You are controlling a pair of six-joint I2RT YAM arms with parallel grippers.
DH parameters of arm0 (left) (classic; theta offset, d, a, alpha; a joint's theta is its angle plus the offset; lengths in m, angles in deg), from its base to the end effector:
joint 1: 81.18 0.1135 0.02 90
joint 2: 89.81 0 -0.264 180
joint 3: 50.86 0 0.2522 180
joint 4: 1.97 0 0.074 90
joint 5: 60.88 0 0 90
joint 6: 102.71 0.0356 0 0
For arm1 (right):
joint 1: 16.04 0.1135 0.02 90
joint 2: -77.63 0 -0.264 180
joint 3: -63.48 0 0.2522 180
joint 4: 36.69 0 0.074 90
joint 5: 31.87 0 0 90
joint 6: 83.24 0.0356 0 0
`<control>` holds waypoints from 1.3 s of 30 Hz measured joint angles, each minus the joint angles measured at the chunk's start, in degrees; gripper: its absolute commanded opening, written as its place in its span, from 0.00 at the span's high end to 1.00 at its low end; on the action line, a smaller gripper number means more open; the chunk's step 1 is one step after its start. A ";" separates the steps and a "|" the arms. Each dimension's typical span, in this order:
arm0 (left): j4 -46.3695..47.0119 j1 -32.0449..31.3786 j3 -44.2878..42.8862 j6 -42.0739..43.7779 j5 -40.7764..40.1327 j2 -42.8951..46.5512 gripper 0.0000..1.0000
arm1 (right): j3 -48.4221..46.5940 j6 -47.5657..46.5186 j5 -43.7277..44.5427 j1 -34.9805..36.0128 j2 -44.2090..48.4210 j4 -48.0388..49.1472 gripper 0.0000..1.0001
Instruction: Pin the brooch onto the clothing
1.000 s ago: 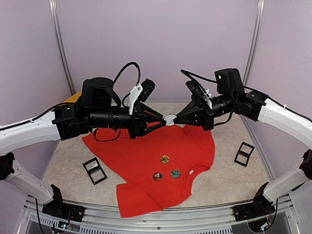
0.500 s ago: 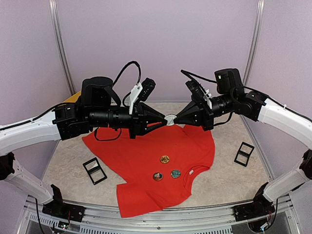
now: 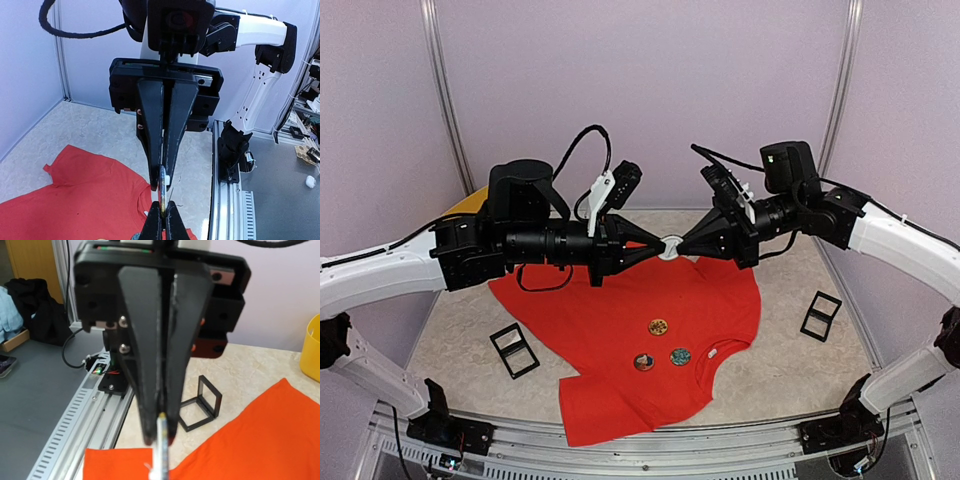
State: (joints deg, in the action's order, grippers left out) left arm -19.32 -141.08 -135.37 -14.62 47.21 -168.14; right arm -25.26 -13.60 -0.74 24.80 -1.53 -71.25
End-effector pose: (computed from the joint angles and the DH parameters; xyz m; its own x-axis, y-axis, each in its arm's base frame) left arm 0.1525 -0.2851 0.3783 -0.1296 0.1604 -0.9785 0.9714 0.2186 -0.0928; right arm 0.2091 0.2211 0.3757 0.0223 -0.2184 -0.9756 -0.9785 -0.2051 0.0235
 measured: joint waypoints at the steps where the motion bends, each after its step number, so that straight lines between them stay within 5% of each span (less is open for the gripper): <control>1: 0.76 -0.07 0.59 -0.04 -0.13 0.09 1.00 | 0.39 0.33 0.07 -0.02 0.07 0.42 0.87; 7: 7.80 -0.63 5.66 -0.85 -1.11 0.83 1.00 | 3.93 3.28 0.35 0.31 0.15 5.66 1.00; 13: 9.60 -0.61 6.10 -0.85 -1.57 1.46 1.00 | 4.57 6.56 -1.03 0.31 0.24 9.44 1.00; 16: 9.70 -0.61 6.16 -1.01 -2.05 1.77 0.55 | 4.59 6.93 -1.09 0.31 0.24 10.16 1.00; 21: 12.11 1.14 8.98 -7.39 -8.20 2.80 0.60 | 4.81 9.55 2.43 -1.16 -0.68 11.13 1.00; 30: 11.32 16.59 28.28 -33.94 -22.49 -3.58 0.63 | 9.90 24.50 16.37 -10.45 -15.65 14.45 1.00; 39: 6.14 17.51 31.15 -40.92 -28.24 -15.19 0.64 | 17.77 31.67 26.40 -13.66 -25.29 15.19 1.00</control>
State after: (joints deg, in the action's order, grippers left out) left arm -13.18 -123.58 -104.22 -55.54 18.97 -183.33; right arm -7.49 18.07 25.66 11.14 -26.81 -56.06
